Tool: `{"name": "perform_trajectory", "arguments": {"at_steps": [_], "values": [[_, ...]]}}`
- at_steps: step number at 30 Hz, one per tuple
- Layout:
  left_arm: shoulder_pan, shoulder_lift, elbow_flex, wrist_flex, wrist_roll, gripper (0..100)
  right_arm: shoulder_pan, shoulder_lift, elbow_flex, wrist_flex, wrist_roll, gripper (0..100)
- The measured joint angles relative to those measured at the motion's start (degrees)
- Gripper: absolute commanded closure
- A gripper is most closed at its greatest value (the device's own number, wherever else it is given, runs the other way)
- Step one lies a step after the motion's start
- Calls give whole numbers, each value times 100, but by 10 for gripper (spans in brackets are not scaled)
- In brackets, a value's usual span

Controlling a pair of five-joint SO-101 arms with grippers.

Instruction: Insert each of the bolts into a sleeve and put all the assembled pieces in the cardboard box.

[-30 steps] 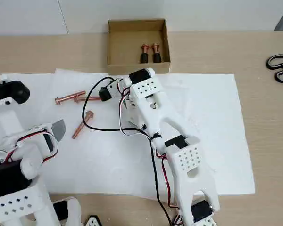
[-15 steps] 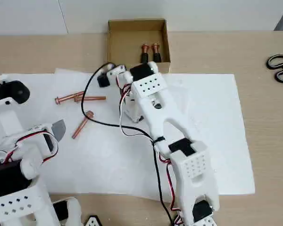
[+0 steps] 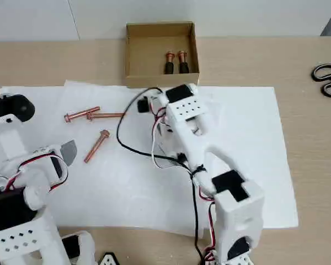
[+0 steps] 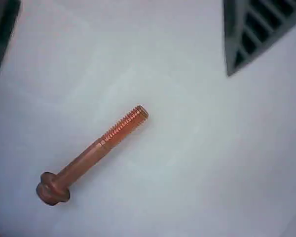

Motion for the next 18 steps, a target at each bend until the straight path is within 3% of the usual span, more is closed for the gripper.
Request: {"name": "perform_trajectory", "arguments": {"at_steps": [6,18], "values": [[0,0,0,0,0,724,308,-9,396,-290,0,899],[0,0,0,0,0,724,79,141,404,-281,149,812]]}}
